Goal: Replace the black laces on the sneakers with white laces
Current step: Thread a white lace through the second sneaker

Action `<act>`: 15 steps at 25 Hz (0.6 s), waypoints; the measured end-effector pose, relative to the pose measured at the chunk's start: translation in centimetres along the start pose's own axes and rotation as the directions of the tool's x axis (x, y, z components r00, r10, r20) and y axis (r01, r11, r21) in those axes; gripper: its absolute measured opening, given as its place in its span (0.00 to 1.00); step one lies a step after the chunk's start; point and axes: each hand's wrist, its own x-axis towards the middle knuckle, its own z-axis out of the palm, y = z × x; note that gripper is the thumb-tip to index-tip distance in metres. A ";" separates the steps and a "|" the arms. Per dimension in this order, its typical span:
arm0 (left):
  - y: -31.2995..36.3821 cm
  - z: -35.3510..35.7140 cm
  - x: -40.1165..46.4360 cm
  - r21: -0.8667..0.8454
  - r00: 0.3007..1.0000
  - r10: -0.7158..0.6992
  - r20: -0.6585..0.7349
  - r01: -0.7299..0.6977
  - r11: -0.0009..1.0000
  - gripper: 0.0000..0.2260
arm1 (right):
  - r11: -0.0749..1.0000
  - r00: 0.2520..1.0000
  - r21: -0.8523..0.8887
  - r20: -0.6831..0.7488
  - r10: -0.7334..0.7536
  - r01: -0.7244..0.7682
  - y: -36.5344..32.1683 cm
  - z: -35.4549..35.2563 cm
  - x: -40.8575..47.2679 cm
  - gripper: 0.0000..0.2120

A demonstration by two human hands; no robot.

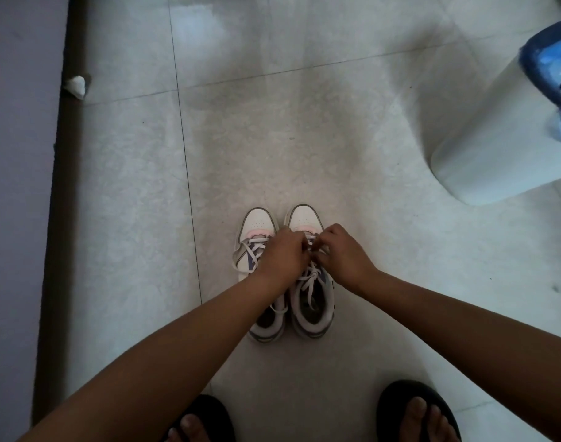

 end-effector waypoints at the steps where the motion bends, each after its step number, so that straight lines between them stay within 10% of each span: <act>1: 0.6 -0.2 0.4 0.064 1.000 -0.004 0.019 0.003 0.998 0.08 | 0.998 0.999 -0.052 0.001 0.041 -0.041 -0.5 0.0 0.4 0.10; 6: 2.2 -0.1 1.5 0.207 0.994 -0.045 0.100 0.024 0.978 0.11 | 0.982 0.991 -0.135 0.000 0.135 -0.134 -2.0 0.3 1.0 0.11; 15: 0.6 0.9 0.1 -0.082 0.994 -0.105 -0.003 0.104 0.991 0.08 | 1.000 1.000 0.002 0.013 0.000 0.000 -1.1 -0.6 0.2 0.06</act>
